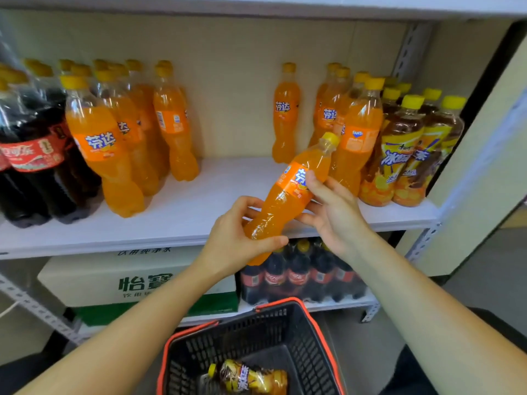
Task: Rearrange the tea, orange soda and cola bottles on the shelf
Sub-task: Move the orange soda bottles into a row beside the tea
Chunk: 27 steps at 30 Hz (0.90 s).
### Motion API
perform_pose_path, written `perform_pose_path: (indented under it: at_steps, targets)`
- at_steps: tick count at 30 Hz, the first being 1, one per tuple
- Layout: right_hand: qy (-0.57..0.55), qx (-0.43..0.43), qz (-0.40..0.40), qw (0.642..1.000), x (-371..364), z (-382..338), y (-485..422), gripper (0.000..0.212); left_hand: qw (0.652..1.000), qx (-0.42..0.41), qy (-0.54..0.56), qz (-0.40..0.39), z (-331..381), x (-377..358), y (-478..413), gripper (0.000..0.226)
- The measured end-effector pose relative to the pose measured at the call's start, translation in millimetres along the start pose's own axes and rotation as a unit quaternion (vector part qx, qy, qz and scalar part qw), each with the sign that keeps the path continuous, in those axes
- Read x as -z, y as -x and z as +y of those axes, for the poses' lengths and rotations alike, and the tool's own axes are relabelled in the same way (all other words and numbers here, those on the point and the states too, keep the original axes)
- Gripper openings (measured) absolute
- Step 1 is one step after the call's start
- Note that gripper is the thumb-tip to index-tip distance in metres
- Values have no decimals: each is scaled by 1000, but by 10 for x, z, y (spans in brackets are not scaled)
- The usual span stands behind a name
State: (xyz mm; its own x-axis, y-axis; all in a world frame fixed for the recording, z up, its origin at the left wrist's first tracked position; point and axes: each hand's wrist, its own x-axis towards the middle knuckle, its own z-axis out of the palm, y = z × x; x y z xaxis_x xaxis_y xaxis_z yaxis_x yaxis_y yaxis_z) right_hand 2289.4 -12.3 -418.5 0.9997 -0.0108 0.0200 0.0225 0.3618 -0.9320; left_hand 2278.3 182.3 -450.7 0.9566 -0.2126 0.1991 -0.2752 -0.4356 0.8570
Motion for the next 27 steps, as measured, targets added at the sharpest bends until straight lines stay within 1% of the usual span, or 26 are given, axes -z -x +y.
perform_pose_path:
  at_steps: [2, 4, 6, 8, 10, 12, 15, 20, 23, 26, 27]
  targets:
    - [7, -4, 7, 1000, 8, 10, -5, 70, 999, -7, -36, 27, -10, -34, -2, 81]
    - [11, -4, 2, 1000, 15, 16, -1, 71, 998, -14, -43, 48, -26, -52, -17, 73]
    - [16, 2, -7, 1000, 36, 16, 2, 65, 999, -10, -16, 51, -48, -54, -33, 67]
    - [18, 9, -19, 1000, 60, 8, -8, 53, 998, 2, 28, 48, -75, -41, -43, 64]
    - [17, 12, -26, 999, 87, 3, -33, 44, 995, 23, 85, 37, -85, -32, -41, 63]
    - [8, 9, -30, 999, 99, 1, -52, 41, 991, 41, 127, 14, -83, -42, -24, 58]
    - [-16, 1, -42, 999, 102, 2, -52, 40, 985, 61, 157, -24, -84, -65, 2, 45]
    - [-16, 2, -34, 999, 110, 11, -23, 38, 973, 98, 192, -77, -92, -23, 45, 41]
    - [-7, -3, -16, 1000, 82, 27, 8, 40, 977, 108, 165, -87, -82, -39, 99, 47]
    - [9, -17, 0, 1000, 44, 32, 62, 41, 988, 102, 89, -79, -29, -100, 159, 75]
    - [13, -23, 2, 1000, 34, 33, 77, 41, 991, 97, 63, -64, -11, -125, 183, 78]
